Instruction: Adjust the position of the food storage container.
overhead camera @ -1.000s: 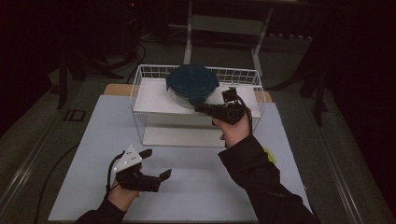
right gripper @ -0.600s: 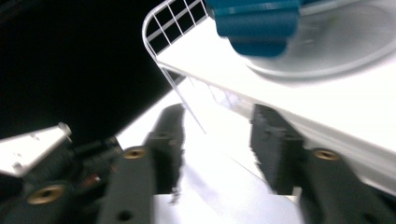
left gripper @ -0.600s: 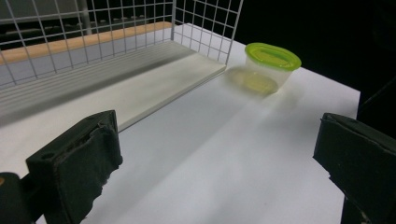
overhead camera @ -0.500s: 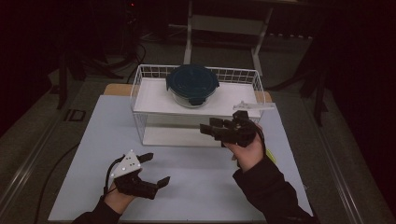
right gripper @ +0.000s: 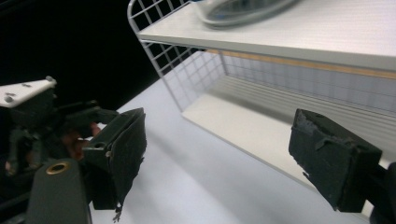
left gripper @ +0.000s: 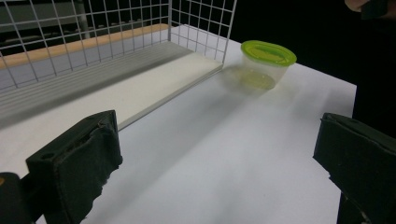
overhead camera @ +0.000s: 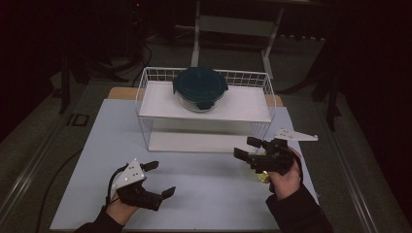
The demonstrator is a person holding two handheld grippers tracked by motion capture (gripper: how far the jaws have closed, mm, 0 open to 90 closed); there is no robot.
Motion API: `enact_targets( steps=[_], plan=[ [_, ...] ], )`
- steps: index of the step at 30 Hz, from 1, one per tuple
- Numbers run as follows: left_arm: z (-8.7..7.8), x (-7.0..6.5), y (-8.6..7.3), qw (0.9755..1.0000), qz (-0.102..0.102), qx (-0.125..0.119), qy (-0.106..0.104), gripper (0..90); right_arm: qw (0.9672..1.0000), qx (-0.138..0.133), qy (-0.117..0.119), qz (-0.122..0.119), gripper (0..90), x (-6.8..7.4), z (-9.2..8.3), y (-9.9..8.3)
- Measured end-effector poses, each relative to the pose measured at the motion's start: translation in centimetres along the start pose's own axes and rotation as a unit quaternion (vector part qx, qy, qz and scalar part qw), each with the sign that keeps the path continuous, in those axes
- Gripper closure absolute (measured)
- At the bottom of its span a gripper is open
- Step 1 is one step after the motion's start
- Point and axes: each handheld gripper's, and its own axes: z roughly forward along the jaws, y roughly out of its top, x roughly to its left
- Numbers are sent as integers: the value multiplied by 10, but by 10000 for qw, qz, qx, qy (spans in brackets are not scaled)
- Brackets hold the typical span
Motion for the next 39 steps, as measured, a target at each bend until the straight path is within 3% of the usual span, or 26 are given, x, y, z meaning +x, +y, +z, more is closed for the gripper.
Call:
enact_targets(
  steps=[4,8,16,17,21,26,28,30,32,39],
  plan=[
    [-4,1,-2,10000,-6,-19,-29,2,9997,-140,-183,-27,181,-13,-17,-11],
    [-6,1,-4,10000,-12,-27,-13,2,9983,-152,-532,-189,179,-26,-30,-22],
    [-5,1,-7,10000,-8,-38,-81,2,9949,-82,-1005,1,141,-51,-57,-39],
    [-5,0,-7,10000,9,-20,-75,2,9932,-73,-1164,11,140,-56,-63,-43],
    [-3,0,-7,9999,29,-42,-99,2,9922,-49,-1244,92,151,-61,-68,-47],
    [-2,-2,-7,9999,79,-14,-119,2,9857,121,-1683,39,282,-76,-82,-64],
    [-3,-2,-7,9999,95,-35,-122,2,9816,232,-1897,4,338,-81,-86,-70],
    [-3,-1,-7,9999,83,-47,-114,2,9791,339,-2001,149,468,-88,-89,-75],
    [-3,-1,-7,9999,73,-49,-111,2,9754,444,-2154,176,530,-93,-90,-81],
    [-3,-2,-7,9999,98,-60,-129,2,9690,594,-2365,396,685,-108,-91,-96]
  ],
)
